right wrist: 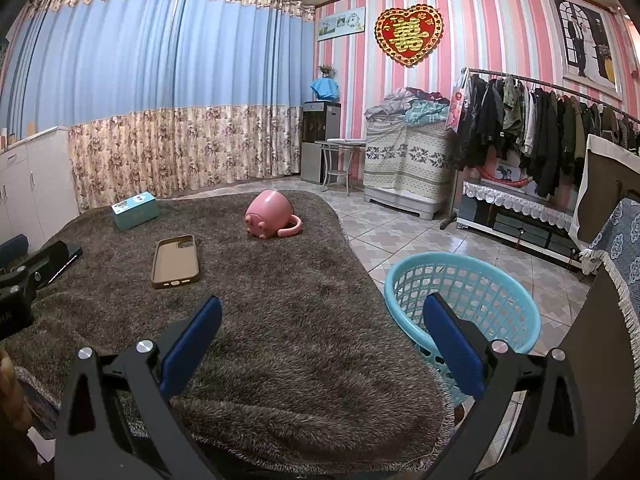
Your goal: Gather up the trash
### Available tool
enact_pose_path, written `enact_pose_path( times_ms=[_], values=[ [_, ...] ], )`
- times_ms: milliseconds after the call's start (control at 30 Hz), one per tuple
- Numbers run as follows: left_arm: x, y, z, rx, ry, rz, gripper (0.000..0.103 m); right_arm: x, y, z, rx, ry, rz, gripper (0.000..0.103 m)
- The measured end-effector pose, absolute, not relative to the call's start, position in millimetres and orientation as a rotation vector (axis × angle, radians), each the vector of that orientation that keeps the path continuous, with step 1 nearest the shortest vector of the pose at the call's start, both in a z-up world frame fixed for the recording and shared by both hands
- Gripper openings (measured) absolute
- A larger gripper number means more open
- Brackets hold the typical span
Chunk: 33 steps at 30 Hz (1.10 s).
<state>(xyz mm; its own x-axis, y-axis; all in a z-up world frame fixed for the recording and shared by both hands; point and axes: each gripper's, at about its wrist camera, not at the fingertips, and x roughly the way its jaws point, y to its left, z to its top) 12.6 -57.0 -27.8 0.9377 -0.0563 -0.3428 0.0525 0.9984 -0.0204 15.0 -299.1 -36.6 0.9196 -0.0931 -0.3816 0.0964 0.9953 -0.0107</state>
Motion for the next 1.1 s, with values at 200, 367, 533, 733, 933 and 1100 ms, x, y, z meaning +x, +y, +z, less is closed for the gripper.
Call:
enact_pose_path(
  times_ms=[200,367,533,733,933,1100],
  values=[
    [12.8,-56.6,-27.9,-0.010,0.350,-0.056,0.098,15.9,-298.3,-37.2,0.007,0.394,-0.095,0.099],
    [13.2,-57.0,-28.1,-0.011,0.350,-0.056,0.098,16.4,-297.2,-38.2,0.007,0.394,-0.091,0.098],
    [13.2,-56.5,-27.8,-0.010,0.348,-0.054,0.098,16.8,-296.4,-38.1,0.006,0.394,-0.093,0.098],
    [17.0,-54.6,-29.5,-0.017,0.356,-0.053,0.098,16.7,-295.9,-37.9,0.006,0.393,-0.092,0.098],
    [16.5,-54.1,-29.4,-0.017,0.353,-0.052,0.098,16.8,-296.0,-38.0,0.005,0.394,-0.093,0.099],
    [16.6,-53.9,-29.6,-0.016,0.352,-0.053,0.098,16.6,-295.8,-37.8,0.006,0.392,-0.093,0.099]
  ],
)
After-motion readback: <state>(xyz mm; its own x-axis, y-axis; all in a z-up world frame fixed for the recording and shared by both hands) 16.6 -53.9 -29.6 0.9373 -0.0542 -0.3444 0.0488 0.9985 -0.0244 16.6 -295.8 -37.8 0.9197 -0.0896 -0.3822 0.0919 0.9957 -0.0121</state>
